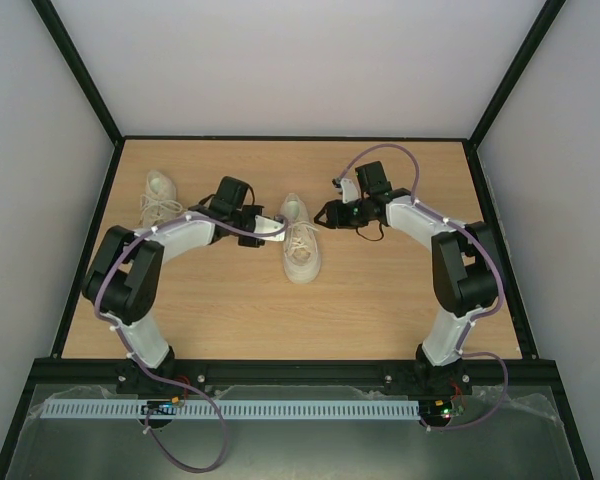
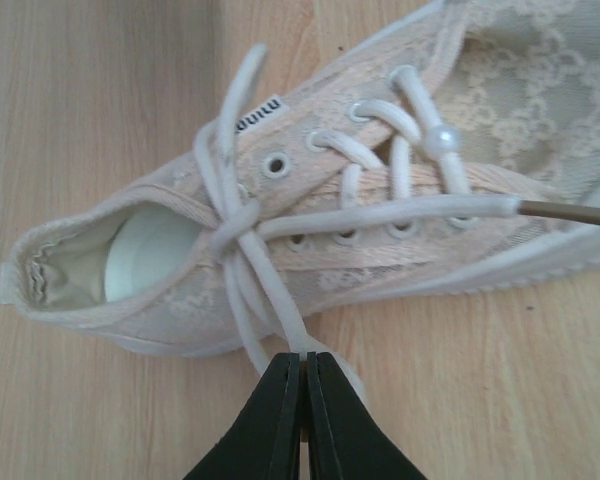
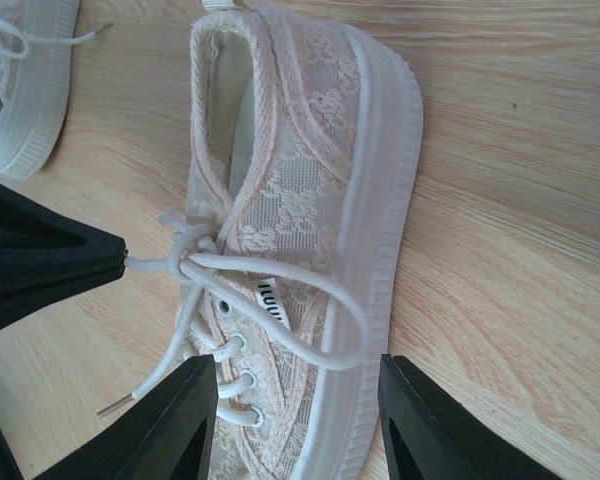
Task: Tie the shoes
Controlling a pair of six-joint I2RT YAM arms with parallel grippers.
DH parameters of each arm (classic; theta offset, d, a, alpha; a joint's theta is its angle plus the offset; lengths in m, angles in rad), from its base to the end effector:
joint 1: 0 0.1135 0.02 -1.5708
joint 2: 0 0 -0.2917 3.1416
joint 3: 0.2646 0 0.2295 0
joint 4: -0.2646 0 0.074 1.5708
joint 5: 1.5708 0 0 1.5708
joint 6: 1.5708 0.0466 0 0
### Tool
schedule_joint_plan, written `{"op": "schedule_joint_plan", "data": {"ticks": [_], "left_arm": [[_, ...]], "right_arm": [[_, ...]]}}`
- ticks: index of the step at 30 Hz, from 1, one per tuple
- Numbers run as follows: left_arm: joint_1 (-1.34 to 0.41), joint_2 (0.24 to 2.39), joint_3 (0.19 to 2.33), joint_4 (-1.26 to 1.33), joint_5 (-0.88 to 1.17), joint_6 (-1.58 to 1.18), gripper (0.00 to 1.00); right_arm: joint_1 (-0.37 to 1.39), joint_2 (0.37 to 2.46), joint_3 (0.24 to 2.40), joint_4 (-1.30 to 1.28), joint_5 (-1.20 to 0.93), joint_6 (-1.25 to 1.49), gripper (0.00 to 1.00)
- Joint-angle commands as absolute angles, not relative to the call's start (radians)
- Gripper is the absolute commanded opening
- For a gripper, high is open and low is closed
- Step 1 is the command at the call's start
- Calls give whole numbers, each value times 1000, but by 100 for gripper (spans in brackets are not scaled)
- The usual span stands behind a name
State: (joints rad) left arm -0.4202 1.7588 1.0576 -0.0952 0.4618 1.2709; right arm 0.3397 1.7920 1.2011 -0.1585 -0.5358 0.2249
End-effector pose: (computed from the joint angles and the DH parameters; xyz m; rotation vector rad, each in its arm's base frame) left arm 0.3233 -0.1672 0.2203 1.8325 1.3352 -0.1036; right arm 0.3550 0.1507 0.2468 -0.4142 2.3245 0.9024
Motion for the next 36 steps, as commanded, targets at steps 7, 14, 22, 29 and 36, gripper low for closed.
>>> {"op": "schedule_joint_plan", "data": {"ticks": [7, 14, 22, 29, 36], "left_arm": [[-417, 1668, 961, -176, 470, 1288, 2], [-439, 1668, 912, -120, 471, 1279, 2], [-438, 1670, 922, -128, 476, 1305, 38], [-378, 1680, 909, -30, 477, 1263, 80], [-371, 1779, 938, 49, 432, 1272, 91]], "right_arm": [[335, 1814, 1184, -110, -654, 265, 51], [345, 1859, 1168, -9, -678, 325, 54], [348, 1890, 1154, 47, -721, 345, 60], [351, 1901, 1151, 102, -746, 371, 63], [362, 1914, 1169, 96, -753, 368, 62]]}}
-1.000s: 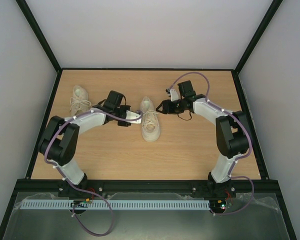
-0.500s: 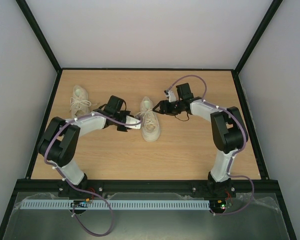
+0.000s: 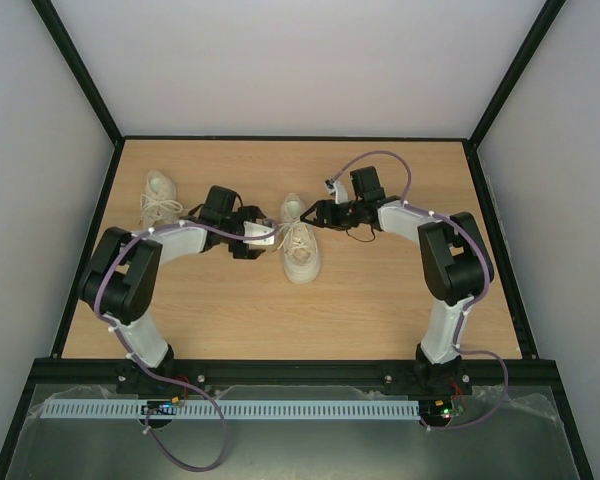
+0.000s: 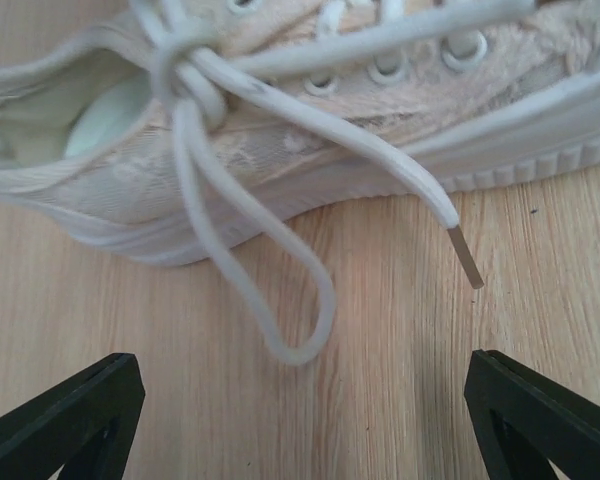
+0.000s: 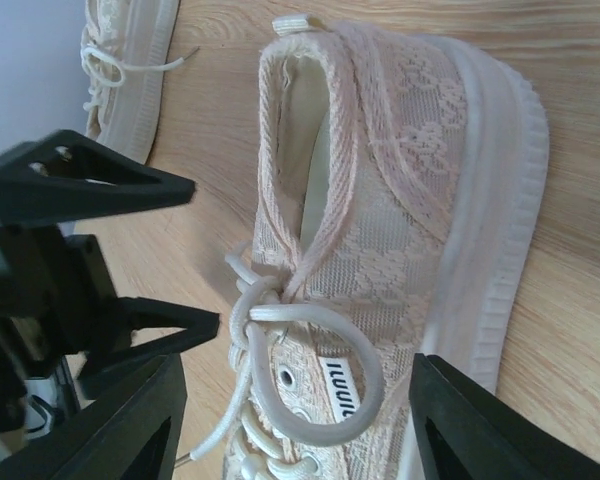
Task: Tie the shoes
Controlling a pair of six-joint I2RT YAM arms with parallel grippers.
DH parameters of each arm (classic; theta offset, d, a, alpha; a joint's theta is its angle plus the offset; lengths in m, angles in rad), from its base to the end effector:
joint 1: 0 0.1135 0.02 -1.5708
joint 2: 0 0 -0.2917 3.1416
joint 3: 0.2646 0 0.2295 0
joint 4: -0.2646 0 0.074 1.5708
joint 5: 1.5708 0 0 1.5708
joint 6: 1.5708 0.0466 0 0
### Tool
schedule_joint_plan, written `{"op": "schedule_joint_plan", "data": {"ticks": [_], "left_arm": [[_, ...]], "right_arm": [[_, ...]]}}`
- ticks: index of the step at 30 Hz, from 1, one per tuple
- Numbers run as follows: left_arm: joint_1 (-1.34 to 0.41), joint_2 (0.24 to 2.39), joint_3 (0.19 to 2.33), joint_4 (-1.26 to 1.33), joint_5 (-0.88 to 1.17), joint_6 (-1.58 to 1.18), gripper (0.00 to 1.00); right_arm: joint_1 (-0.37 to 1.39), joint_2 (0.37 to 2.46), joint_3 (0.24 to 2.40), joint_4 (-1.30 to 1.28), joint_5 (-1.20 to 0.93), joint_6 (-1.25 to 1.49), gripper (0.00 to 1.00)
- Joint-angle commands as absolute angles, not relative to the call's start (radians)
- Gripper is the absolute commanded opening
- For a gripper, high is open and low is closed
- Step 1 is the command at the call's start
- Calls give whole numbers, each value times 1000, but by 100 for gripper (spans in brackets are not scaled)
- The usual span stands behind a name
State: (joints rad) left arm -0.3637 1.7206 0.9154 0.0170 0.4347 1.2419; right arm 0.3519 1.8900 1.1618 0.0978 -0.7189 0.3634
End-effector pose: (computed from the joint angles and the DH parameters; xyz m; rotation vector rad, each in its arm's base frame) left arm 0.3129 -0.1401 0.2014 1.7692 1.4223 -0.0554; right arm 0.3695 0.1684 0.2235 -0.4129 2.2315 1.1812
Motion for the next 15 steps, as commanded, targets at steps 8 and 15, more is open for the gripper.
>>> {"op": "schedule_joint_plan", "data": {"ticks": [8, 15], "left_arm": [[-377, 1873, 1012, 98, 413, 1304, 71], [-389, 1886, 1039, 97, 462, 1335, 36]], "right_arm": [[363, 1928, 1177, 63, -733, 344, 55], [362, 1925, 1189, 41, -694, 336, 26]]}}
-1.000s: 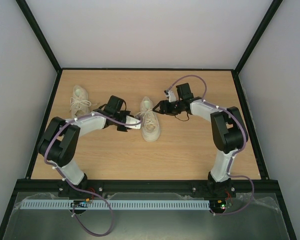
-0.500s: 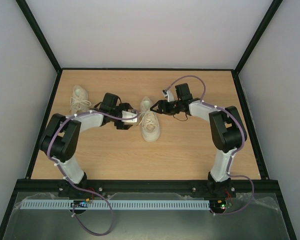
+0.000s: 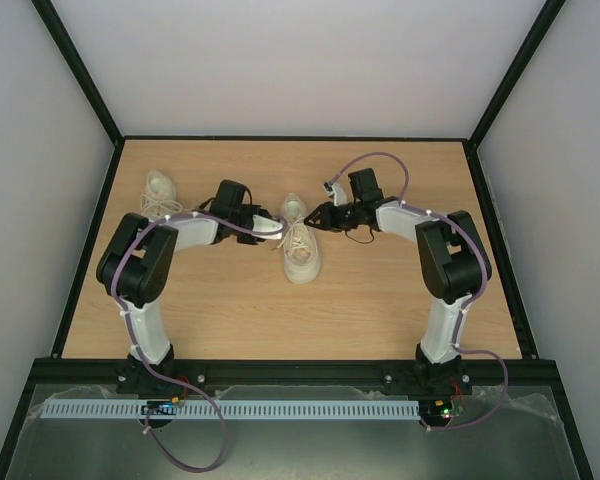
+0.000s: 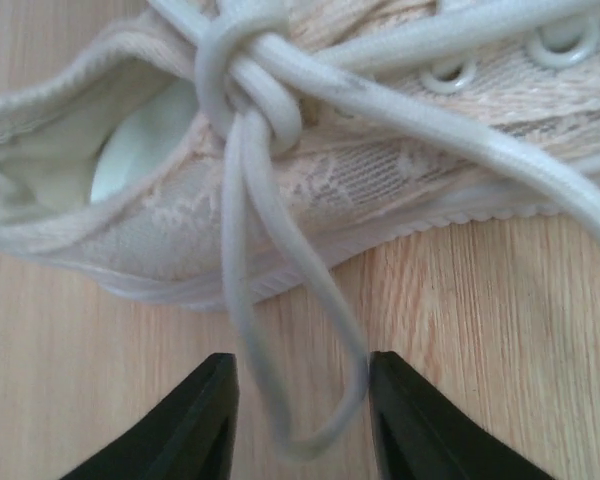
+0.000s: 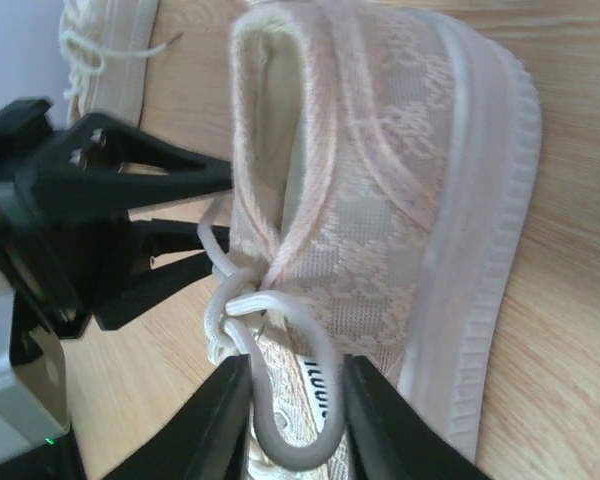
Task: Tie the shoes
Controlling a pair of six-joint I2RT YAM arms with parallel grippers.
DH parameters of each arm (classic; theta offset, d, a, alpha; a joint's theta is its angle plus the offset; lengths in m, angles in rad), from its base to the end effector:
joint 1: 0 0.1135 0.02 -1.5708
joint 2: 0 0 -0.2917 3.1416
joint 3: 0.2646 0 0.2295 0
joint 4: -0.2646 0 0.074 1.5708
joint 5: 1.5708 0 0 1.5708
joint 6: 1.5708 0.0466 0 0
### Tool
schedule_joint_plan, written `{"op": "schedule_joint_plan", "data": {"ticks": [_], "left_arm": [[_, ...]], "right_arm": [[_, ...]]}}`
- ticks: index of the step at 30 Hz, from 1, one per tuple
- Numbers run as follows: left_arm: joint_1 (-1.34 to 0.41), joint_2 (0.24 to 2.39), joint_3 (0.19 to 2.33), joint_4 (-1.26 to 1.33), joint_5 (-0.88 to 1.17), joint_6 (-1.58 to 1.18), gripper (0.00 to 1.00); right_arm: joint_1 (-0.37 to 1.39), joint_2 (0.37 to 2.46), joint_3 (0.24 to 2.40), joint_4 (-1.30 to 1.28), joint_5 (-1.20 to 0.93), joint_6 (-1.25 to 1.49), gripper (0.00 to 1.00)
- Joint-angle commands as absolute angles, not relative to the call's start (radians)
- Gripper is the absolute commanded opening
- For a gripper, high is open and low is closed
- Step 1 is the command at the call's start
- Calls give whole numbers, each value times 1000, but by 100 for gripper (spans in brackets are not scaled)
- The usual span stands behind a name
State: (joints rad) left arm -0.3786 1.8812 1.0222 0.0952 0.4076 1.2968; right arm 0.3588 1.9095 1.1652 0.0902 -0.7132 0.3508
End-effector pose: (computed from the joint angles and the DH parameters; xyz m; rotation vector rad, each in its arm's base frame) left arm 0.3496 -0.1589 0.1820 1.8049 1.3582 0.0088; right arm 0.3706 0.1715 0.2162 -0.4231 2.2515 1.1733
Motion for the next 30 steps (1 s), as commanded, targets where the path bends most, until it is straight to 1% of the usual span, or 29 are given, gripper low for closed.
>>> {"op": "schedule_joint_plan", "data": {"ticks": [1, 3, 4, 5, 7, 11, 21, 30], "left_arm": [[-391, 1887, 1037, 98, 466, 1336, 27], [-394, 1888, 1035, 105, 468, 1332, 8], [-394, 1887, 1033, 110, 467, 1330, 3], [-393, 1887, 1033, 115, 462, 1329, 3], [-388, 1890, 1038, 131, 454, 1318, 2], [-371, 1907, 1058, 189, 437, 1308, 2], [-350, 1974, 1142, 191, 421, 1362, 2], [-336, 1998, 1168, 221, 409, 1377, 2]], "right_arm": [[362, 1926, 1191, 33, -691, 332, 21], [363, 1924, 1193, 15, -689, 326, 12], [362, 1923, 1191, 8, -689, 322, 9], [363, 1917, 1188, 2, -687, 317, 4], [362, 1903, 1175, -12, -676, 311, 1], [363, 1886, 1143, -36, -676, 298, 1], [362, 1847, 1067, -72, -657, 281, 1], [362, 1852, 1063, -103, -644, 263, 1]]}}
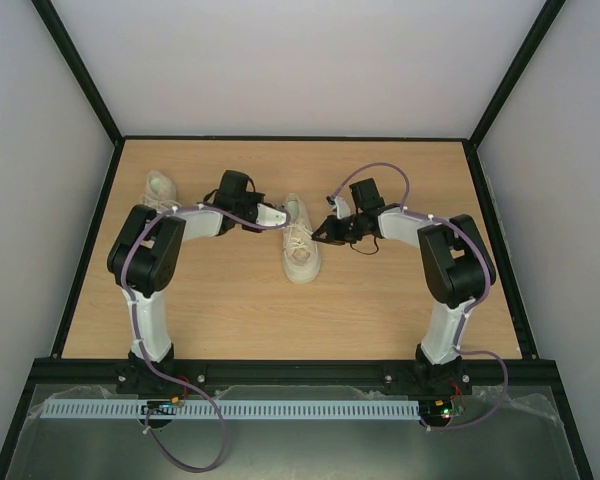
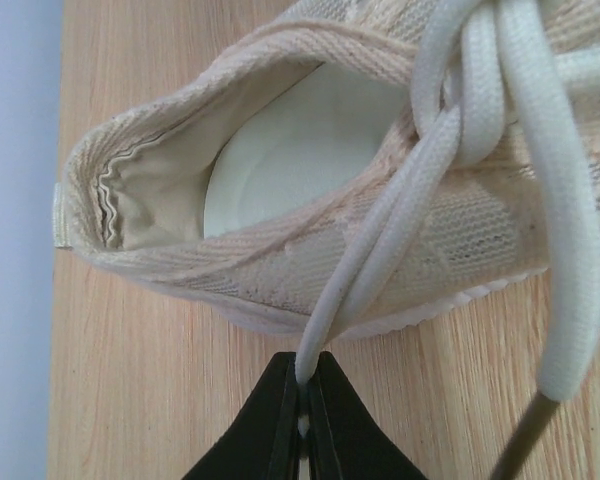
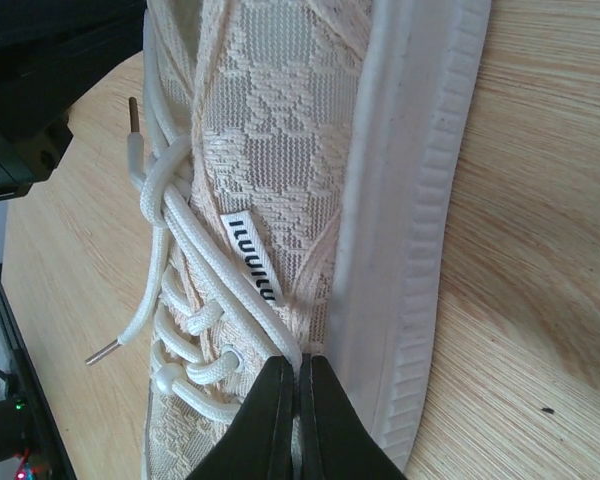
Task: Tie the shoes
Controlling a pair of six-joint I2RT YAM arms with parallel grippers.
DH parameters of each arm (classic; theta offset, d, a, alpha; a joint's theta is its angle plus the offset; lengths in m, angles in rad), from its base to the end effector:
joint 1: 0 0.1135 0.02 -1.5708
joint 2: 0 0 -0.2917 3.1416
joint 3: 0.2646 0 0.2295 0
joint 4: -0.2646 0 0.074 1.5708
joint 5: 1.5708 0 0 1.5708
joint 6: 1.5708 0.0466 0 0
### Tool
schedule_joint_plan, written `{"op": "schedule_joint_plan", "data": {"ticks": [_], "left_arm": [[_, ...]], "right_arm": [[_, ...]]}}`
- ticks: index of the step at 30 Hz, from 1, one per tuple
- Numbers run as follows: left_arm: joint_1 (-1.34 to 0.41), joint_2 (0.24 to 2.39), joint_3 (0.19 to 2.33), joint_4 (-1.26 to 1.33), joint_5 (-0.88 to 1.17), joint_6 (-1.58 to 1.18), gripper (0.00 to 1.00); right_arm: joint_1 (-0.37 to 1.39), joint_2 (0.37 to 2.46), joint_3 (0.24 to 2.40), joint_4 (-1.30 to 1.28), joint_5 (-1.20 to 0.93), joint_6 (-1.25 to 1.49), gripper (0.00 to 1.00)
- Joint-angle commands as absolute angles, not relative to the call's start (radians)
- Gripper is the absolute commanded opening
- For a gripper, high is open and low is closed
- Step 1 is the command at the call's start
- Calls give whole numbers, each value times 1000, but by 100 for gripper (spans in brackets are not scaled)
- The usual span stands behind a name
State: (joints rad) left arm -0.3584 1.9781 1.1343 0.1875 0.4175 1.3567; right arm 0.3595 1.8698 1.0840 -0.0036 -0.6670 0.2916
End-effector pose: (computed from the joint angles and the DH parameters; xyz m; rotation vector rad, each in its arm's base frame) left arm 0.3867 -0.1650 0.1846 1.7748 1.2388 0.1066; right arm 0.3482 0.1617 0.1995 -0.4212 2.3731 1.0975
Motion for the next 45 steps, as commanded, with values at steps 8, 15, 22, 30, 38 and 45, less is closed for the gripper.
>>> {"op": "schedule_joint_plan", "data": {"ticks": [8, 15, 22, 30, 38, 45], "left_arm": [[-328, 2001, 1177, 273, 396, 1344, 2], [-330, 1989, 1214, 293, 405, 1296, 2], [-382, 1938, 1136, 288, 446, 1303, 2], [-378, 2012, 1243, 307, 393, 1240, 2], [-382, 2021, 1202, 320, 406, 1273, 2], [-375, 2041, 1220, 317, 399, 1271, 2]], "right_arm": [[362, 1867, 1032, -126, -619, 254, 1], [363, 1839, 1011, -166, -588, 241, 1], [405, 1795, 1043, -196, -600, 229, 1], [422, 1778, 1000, -200, -611, 240, 1], [422, 1787, 974, -210, -610, 228, 1], [422, 1788, 953, -220, -604, 215, 1]]}}
